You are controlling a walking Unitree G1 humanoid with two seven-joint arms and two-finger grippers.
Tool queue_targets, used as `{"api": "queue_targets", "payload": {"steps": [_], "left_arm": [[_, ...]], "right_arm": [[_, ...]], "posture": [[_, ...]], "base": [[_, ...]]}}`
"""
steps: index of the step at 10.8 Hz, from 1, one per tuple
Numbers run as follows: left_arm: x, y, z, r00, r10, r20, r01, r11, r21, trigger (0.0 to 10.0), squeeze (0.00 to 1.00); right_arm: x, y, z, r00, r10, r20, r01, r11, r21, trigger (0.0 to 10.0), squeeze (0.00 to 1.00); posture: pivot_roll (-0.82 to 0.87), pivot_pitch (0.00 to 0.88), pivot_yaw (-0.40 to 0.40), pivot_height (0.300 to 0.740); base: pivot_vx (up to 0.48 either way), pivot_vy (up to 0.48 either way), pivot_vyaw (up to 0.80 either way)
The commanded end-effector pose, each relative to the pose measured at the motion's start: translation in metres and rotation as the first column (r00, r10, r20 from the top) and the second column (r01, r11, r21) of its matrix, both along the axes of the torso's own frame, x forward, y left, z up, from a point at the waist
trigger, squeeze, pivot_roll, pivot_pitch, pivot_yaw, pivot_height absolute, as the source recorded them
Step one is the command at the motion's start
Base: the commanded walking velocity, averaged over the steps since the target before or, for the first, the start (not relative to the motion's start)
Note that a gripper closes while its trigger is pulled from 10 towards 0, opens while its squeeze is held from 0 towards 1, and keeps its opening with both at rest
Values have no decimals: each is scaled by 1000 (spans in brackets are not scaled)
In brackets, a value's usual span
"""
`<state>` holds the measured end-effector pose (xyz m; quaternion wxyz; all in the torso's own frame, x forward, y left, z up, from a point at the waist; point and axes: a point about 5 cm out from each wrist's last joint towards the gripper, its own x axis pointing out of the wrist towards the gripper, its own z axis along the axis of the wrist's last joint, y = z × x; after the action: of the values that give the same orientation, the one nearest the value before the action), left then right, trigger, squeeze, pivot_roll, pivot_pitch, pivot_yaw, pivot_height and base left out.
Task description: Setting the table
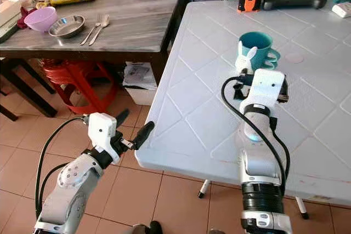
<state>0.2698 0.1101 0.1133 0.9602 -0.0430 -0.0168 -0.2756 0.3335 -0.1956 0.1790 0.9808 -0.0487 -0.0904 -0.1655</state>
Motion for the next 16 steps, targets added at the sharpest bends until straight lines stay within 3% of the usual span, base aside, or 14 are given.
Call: {"api": "queue_targets", "payload": {"steps": [1,5,9,11,14,16], "left_arm": [[0,9,-4,998,50,-28,-50,999,8,10000,0],[11,23,-11,969,241,-50,-237,969,75,10000,0],[18,22,-9,967,254,-32,-251,964,84,10000,0],[22,22,-6,964,267,-5,-266,960,92,10000,0],[21,20,-9,962,272,-13,-270,958,92,10000,0],[21,20,-10,964,266,-14,-264,960,95,10000,0]], "right_arm": [[0,10,3,999,49,4,-49,999,8,10000,0],[-22,32,-14,980,199,0,-199,980,12,10000,0],[-42,34,-27,972,230,-41,-231,972,-39,10000,0],[-44,32,-30,968,246,-44,-246,969,5,10000,0],[-43,35,-29,963,264,-48,-264,965,14,10000,0],[-43,34,-30,964,260,-52,-260,965,11,10000,0]], "posture": [[-69,144,158,740],[-76,104,136,740],[-92,91,140,740],[-97,79,128,740],[-97,75,124,740],[-97,76,128,740]], "base": [[0,0,0],[0,0,0],[0,0,0],[0,0,0],[0,0,-646],[0,0,0]]}}
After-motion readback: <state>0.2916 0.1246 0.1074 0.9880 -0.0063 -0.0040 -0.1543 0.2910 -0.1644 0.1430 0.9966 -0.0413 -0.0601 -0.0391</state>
